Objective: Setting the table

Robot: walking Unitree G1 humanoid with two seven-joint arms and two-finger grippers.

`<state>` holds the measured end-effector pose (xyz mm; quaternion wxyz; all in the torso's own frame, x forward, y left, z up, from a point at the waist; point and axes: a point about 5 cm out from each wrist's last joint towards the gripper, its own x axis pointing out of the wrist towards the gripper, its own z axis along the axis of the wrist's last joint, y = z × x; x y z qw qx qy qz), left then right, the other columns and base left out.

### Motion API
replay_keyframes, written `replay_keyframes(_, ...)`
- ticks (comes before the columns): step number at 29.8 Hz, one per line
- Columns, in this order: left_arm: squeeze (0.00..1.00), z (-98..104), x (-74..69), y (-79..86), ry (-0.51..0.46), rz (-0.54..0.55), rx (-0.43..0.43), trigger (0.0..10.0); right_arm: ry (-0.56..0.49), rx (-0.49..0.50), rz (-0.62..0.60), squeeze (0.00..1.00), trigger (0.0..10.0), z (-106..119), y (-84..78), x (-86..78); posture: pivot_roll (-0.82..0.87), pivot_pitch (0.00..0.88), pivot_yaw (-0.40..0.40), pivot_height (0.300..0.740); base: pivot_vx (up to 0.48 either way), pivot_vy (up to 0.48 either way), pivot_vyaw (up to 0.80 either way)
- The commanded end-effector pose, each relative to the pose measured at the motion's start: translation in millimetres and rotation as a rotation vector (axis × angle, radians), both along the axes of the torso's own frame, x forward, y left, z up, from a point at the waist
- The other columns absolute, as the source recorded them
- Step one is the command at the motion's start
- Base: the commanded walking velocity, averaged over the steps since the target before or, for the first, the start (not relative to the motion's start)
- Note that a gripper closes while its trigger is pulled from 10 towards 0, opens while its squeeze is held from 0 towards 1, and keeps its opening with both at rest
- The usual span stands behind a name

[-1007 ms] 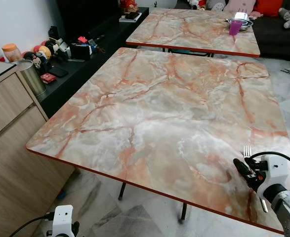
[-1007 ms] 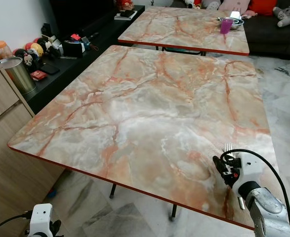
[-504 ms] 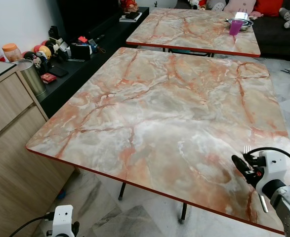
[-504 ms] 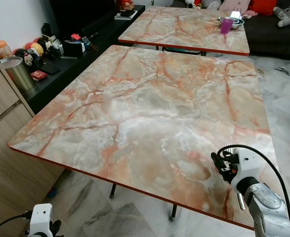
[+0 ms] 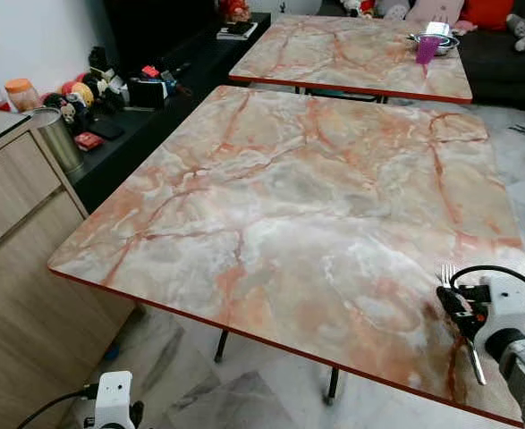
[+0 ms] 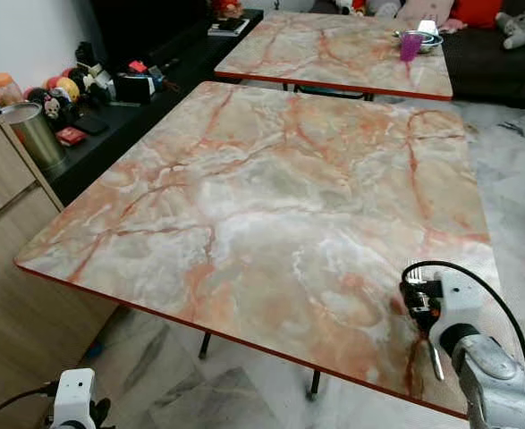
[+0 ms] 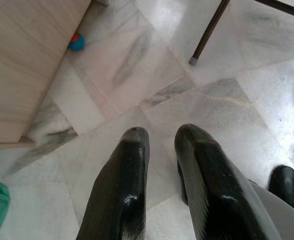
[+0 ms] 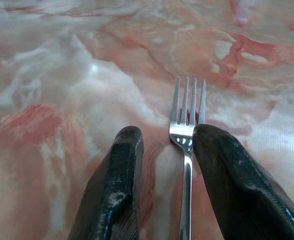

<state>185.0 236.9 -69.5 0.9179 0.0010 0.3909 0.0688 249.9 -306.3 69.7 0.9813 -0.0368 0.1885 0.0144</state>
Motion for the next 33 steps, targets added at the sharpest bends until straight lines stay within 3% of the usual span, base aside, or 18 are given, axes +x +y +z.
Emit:
replay_keyframes(1, 0.00, -1.8, -3.1, 0.7, 0.017, 0.002, -0.005, 10.0, -0.013, -0.002, -0.001, 0.00, 10.0, 2.5, -0.3, -0.2, 0.02, 0.043, 0.022, 0.740, 0.000, 0.000, 0.00)
replay_keyframes(9, 0.00, -2.4, -3.9, 0.6, 0.019, 0.022, -0.014, 10.0, -0.030, 0.009, 0.008, 0.00, 10.0, 3.4, 3.7, 3.0, 0.02, 0.044, 0.022, 0.740, 0.000, 0.030, 0.00)
replay_keyframes(25, 0.00, -2.9, -4.2, -0.6, 0.022, 0.024, -0.019, 10.0, -0.049, 0.016, 0.015, 0.00, 10.0, 5.9, 6.2, 5.9, 0.02, 0.043, 0.020, 0.740, 0.000, 0.375, 0.00)
replay_keyframes(33, 0.00, -2.3, -3.3, -0.9, 0.019, 0.004, -0.005, 10.0, -0.054, 0.019, 0.020, 0.00, 10.0, 6.0, 7.5, 6.8, 0.02, 0.041, 0.021, 0.740, 0.000, 0.000, 0.00)
